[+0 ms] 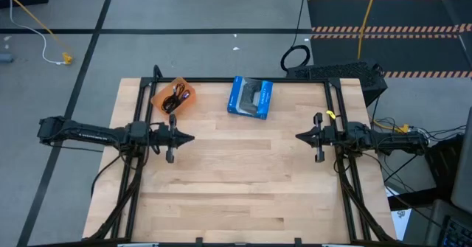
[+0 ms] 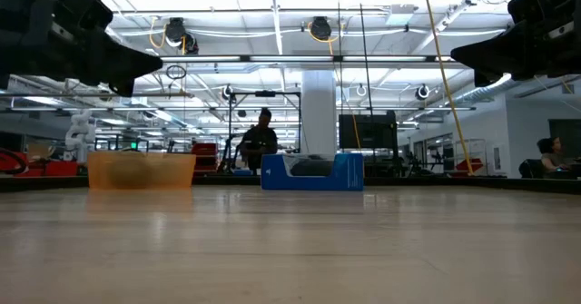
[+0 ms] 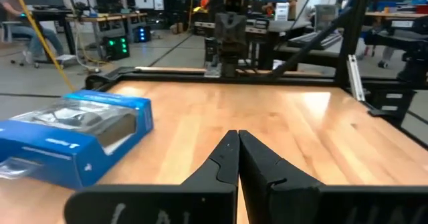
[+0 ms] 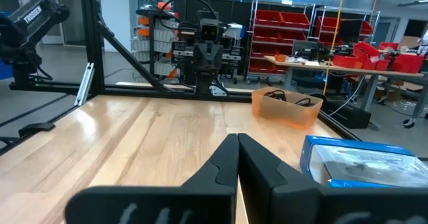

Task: Pick and place USB-C Cables
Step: Return to Home Position

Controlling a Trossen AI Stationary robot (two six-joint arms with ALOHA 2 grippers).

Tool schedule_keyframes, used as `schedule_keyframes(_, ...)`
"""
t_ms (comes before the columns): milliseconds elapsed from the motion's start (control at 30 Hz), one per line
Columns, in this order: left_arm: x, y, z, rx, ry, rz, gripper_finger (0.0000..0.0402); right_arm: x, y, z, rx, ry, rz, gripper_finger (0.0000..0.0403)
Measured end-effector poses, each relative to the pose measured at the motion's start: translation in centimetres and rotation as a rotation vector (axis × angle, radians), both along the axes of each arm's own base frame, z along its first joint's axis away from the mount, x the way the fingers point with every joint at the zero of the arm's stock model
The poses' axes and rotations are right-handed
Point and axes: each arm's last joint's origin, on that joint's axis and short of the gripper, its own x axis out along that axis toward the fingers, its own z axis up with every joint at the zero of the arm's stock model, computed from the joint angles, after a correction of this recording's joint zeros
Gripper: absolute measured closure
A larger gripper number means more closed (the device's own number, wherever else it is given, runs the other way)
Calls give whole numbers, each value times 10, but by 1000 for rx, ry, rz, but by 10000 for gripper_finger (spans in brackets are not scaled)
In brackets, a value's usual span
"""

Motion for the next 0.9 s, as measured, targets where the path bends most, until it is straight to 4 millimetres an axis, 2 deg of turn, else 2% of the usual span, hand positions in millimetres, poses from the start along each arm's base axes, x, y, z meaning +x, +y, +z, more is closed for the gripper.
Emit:
schedule_keyframes(300,-6,-12,8,49,-77,-34,400,0,0,0,0,-3,0,403)
schedule_keyframes(500,-18,-13,22,101,-213,-103,400,0,0,0,0,-4,0,403)
schedule_keyframes(900,-38,-6,27,172,-304,-46,400,0,0,1,-1,-6,0,403)
